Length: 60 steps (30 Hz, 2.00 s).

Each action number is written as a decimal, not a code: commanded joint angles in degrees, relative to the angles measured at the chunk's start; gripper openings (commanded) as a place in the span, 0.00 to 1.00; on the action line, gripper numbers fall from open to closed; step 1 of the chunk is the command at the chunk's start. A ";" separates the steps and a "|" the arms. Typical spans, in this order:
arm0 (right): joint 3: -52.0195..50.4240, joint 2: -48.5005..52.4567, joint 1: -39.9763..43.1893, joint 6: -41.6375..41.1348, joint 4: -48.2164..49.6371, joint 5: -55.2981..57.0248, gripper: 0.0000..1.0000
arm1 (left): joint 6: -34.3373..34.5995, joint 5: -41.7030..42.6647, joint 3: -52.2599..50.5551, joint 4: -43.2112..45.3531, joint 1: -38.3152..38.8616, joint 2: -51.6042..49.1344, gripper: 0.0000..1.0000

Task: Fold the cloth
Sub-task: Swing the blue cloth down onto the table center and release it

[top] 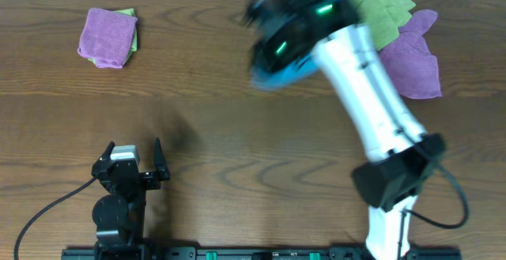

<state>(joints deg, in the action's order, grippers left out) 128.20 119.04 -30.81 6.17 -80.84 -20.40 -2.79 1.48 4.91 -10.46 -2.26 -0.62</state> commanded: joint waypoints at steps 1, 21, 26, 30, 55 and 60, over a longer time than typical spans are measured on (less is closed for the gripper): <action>0.26 0.00 -8.79 7.02 -2.56 -0.24 0.93 | 0.39 -0.42 -1.70 -0.66 -0.35 0.26 0.95; -25.59 0.13 7.26 -7.34 12.44 19.52 0.48 | 0.39 -0.42 -1.70 -0.66 -0.35 0.26 0.95; -35.06 0.13 8.33 -8.52 18.75 17.44 0.02 | 0.39 -0.42 -1.70 -0.66 -0.35 0.26 0.95; -39.43 0.13 8.35 -12.70 24.13 25.73 0.01 | 0.39 -0.42 -1.70 -0.66 -0.35 0.26 0.95; -43.98 1.11 11.02 -12.76 36.28 21.90 0.01 | 0.39 -0.42 -1.70 -0.66 -0.35 0.26 0.95; -45.22 1.11 10.86 -12.79 34.47 19.61 0.01 | 0.39 -0.42 -1.70 -0.66 -0.35 0.26 0.95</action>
<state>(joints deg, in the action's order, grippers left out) 83.50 119.39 -19.40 -5.91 -45.80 1.23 -2.79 1.48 4.91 -10.46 -2.26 -0.62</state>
